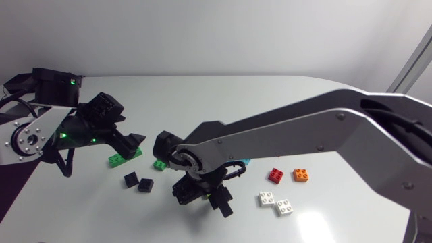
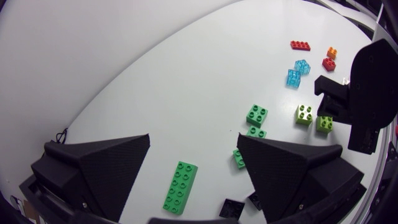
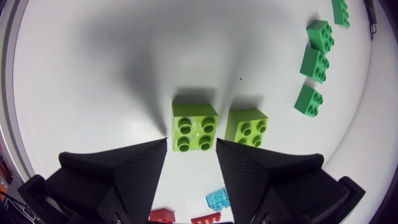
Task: Separate the duplo bricks
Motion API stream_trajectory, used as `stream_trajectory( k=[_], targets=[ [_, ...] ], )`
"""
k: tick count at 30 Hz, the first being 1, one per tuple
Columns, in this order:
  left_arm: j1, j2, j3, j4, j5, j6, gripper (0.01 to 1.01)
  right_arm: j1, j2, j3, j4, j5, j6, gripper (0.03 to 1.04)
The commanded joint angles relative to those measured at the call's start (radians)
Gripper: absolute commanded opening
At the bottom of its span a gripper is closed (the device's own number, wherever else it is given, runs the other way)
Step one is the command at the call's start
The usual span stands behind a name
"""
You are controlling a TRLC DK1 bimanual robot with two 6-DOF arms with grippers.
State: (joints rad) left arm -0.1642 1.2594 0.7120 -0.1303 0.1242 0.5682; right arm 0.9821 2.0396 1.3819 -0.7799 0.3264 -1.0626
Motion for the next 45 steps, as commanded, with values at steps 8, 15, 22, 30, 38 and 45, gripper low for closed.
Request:
stream_trajectory(
  k=[8, 15, 22, 30, 38, 45],
  targets=[
    [0.006, -0.040, -0.040, 0.006, 0.006, 0.024, 0.979, 0.012, 0.007, -0.027, -0.012, 0.016, 0.026, 0.87],
    [0.002, -0.077, -0.039, 0.000, 0.003, 0.018, 0.979, -0.011, -0.105, -0.080, 0.062, -0.001, 0.056, 0.98],
    [-0.006, -0.123, -0.034, -0.022, -0.018, 0.016, 0.979, -0.039, -0.248, -0.158, 0.176, -0.036, 0.124, 0.99],
    [-0.020, -0.193, -0.034, -0.068, -0.070, 0.006, 0.979, -0.103, -0.412, -0.219, 0.286, -0.110, 0.266, 0.99],
    [-0.074, -0.299, -0.036, -0.144, -0.129, -0.044, 0.977, -0.189, -0.596, -0.348, 0.350, -0.145, 0.420, 0.99],
    [-0.141, -0.354, -0.025, -0.196, -0.218, -0.103, 0.977, -0.249, -0.734, -0.443, 0.366, -0.167, 0.540, 0.99]
  ],
)
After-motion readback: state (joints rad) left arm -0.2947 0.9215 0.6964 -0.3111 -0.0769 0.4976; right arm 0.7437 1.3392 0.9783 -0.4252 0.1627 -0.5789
